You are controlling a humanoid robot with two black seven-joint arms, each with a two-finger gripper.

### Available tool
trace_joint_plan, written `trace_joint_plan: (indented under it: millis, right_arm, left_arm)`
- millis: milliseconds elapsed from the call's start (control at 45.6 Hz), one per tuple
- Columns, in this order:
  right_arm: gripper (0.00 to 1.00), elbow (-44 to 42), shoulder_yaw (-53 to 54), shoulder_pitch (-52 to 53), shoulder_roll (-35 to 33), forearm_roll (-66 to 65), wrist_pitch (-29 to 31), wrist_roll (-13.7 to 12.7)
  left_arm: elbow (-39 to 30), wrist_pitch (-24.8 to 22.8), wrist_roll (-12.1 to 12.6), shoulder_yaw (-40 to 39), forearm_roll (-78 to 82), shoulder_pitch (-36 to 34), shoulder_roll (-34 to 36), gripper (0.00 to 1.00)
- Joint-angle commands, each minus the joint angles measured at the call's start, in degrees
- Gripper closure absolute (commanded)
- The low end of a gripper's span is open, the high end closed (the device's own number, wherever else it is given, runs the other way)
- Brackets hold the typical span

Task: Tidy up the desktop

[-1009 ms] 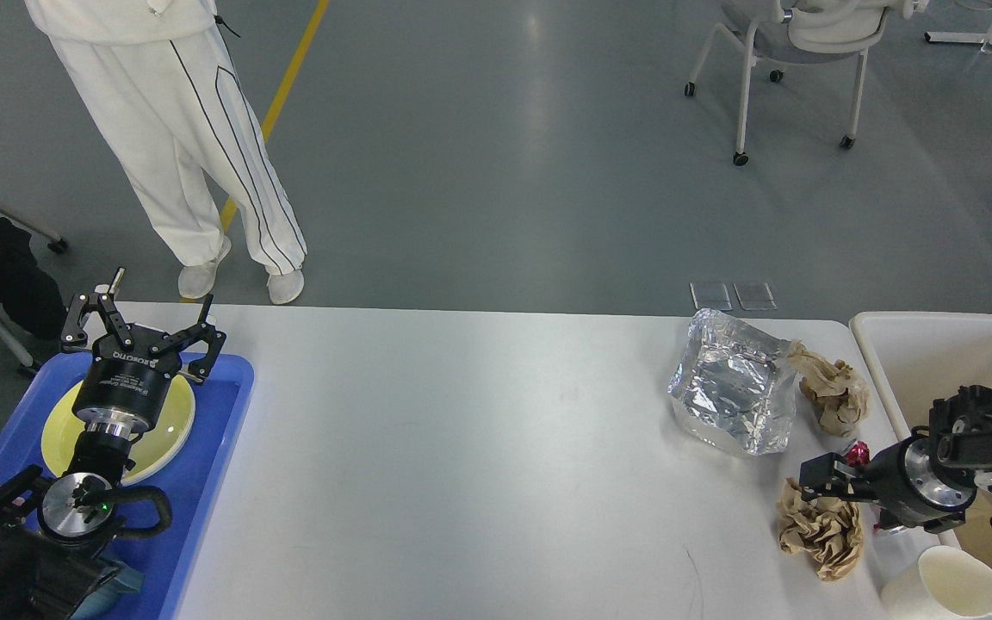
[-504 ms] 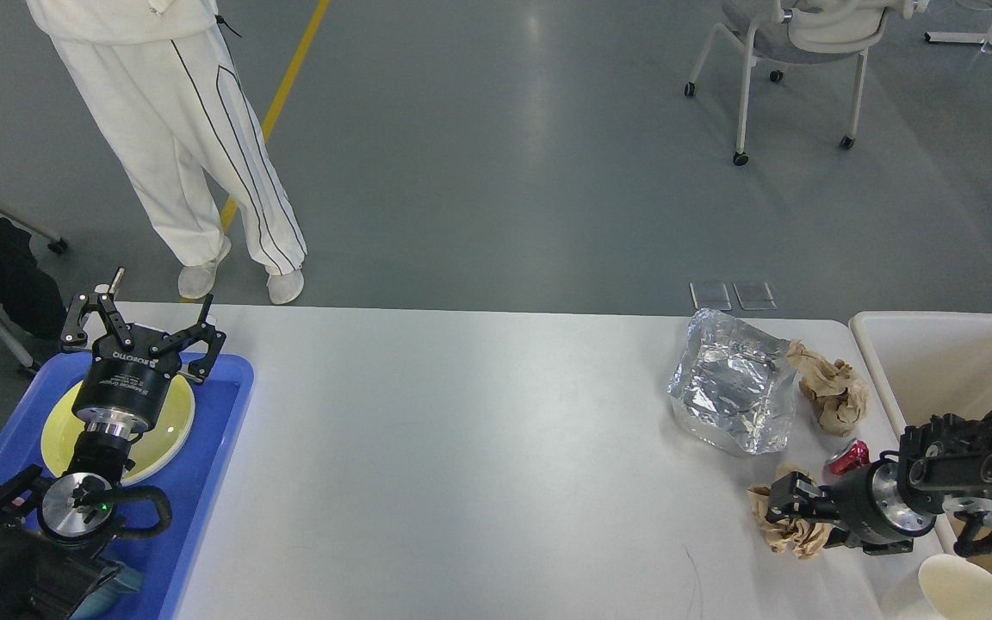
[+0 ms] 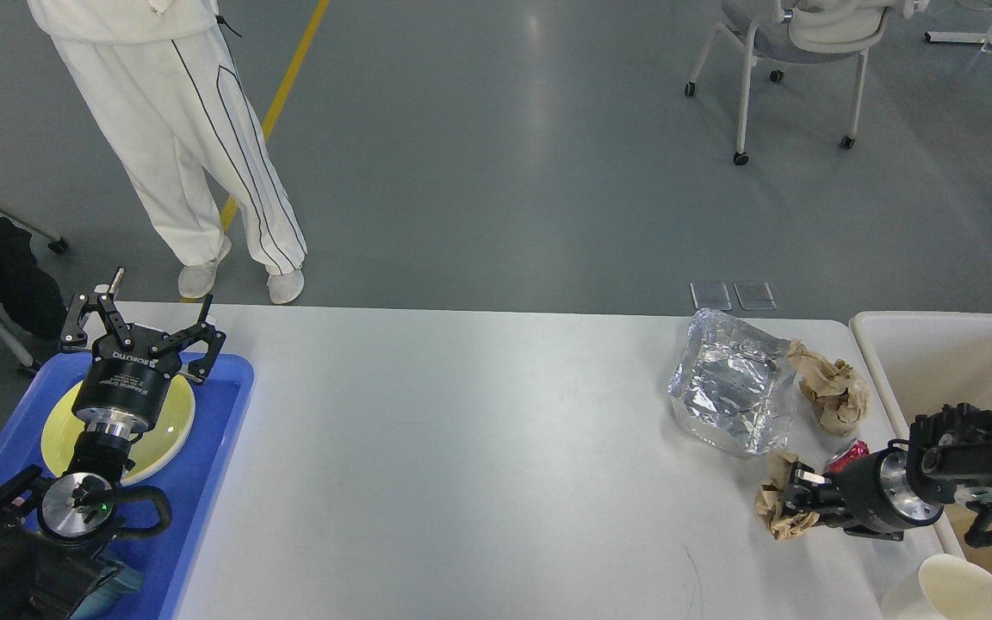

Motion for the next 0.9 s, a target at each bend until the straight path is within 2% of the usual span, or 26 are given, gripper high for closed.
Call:
trace_joint_plan:
  millis: [0, 153, 263, 482, 548, 680, 767, 877]
  right_arm:
    - [1.0, 4.15, -0.95, 8.08, -3.59, -0.81, 4.74, 0.02]
    - [1.0, 4.33, -0.78, 20.29, -4.29, -1.16, 14.85, -0.16]
    - [1.0, 5.12, -0.25, 30.14, -3.5, -1.16, 19.51, -1.38]
    - [1.0, 18.38, -0.34, 47.11, -2.98, -1.16, 24.79, -2.0]
    - [1.0, 21.9, -0.17, 49.31, -2.98, -1.16, 24.71, -2.44]
    - [1.0, 20.51, -1.48, 47.3, -2.62, -2.12, 23.13, -3.76]
    - [1.0, 15.86, -2.71, 41.34, -2.71, -4.14, 17.95, -3.67]
    - [1.0, 4.18, -4.56, 31.5, -2.8, -5.2, 10.48, -3.67]
  left_arm:
    - [0.0, 0.0, 0.0, 0.0, -0.02, 0.0, 0.0, 0.03]
    - [0.0, 0.0, 0.0, 0.0, -0.02, 0.0, 0.0, 0.03]
    - [0.0, 0.0, 0.0, 0.0, -0.02, 0.0, 0.0, 0.03]
    - [0.0, 0.0, 0.0, 0.0, -0.02, 0.0, 0.0, 0.03]
    - [0.0, 0.0, 0.0, 0.0, -0.02, 0.0, 0.0, 0.03]
    - [0.0, 0.0, 0.0, 0.0, -0.02, 0.0, 0.0, 0.03]
    - [0.0, 0.0, 0.0, 0.0, -0.02, 0.0, 0.0, 0.03]
    - [0.0, 0.0, 0.0, 0.0, -0.02, 0.0, 0.0, 0.03]
